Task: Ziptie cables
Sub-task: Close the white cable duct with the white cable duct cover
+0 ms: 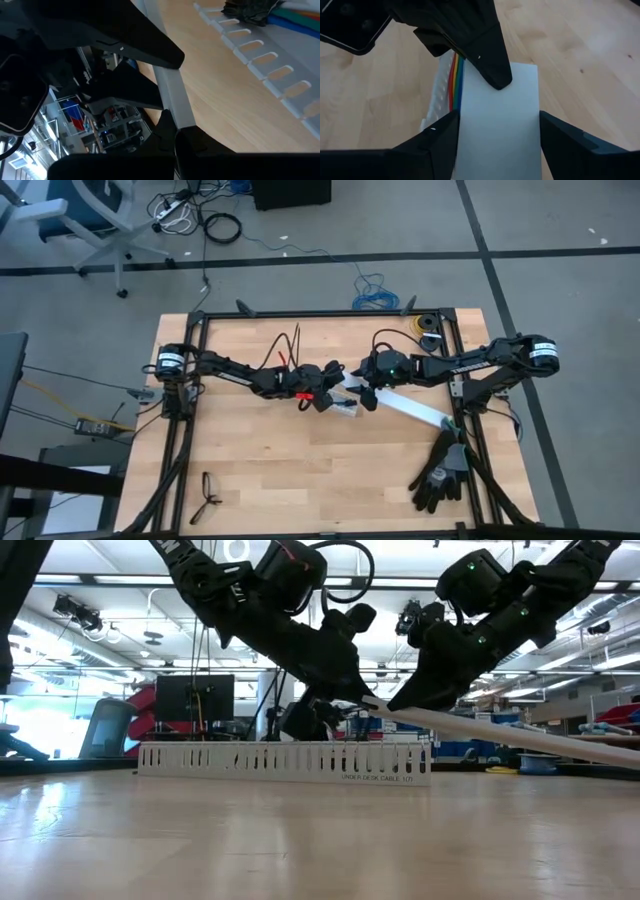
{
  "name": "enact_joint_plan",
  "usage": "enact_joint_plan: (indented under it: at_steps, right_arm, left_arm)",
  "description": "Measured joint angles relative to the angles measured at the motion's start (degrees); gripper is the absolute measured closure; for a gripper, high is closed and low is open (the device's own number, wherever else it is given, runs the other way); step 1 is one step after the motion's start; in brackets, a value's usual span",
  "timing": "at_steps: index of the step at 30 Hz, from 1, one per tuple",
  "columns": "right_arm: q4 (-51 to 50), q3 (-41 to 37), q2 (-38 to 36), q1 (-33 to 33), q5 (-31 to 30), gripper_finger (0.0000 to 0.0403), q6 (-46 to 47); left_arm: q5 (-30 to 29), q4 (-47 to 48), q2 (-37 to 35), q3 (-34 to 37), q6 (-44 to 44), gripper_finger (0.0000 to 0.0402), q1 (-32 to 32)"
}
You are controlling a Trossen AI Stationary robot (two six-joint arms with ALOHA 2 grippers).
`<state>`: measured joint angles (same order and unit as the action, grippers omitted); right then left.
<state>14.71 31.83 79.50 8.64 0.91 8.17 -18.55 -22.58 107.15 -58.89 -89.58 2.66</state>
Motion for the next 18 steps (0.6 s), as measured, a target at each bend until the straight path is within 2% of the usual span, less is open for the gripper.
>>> enact_joint_plan:
  at_steps: [18]
  right_arm:
    - [-1.2,0.0,0.0,0.5,0.3,0.0177,-1.9]
  left_arm:
    - [0.2,-0.2,0.0,0.0,0.2,0.0386,0.0]
